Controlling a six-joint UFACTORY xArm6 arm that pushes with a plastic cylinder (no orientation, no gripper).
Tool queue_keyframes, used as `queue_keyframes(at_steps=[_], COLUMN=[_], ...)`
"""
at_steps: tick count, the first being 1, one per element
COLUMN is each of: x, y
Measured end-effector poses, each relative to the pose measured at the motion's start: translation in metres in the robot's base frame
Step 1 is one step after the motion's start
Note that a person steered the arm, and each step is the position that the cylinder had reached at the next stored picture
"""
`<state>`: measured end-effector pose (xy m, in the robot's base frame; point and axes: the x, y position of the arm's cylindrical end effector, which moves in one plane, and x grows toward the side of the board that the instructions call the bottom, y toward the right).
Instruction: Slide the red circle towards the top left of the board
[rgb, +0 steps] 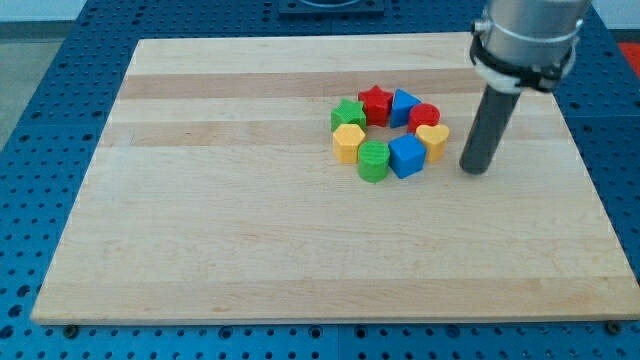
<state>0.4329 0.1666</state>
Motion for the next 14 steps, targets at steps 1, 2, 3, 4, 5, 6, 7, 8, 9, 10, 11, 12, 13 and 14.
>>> queue_keyframes(at_steps=[1,2,3,4,5,6,7,8,9,10,11,12,13,14], x=[-0.039,-0.053,-0.052,-0.042,-0.031,-0.023,0.002,0.014,0.019,0.014,-0.003,-0.011,-0.012,-0.026], y=[-0.004,-0.031,-0.074,-0.087,-0.098,-0.116,-0.123,-0.147,-0.184,-0.217,-0.237,-0.233,-0.215,-0.2])
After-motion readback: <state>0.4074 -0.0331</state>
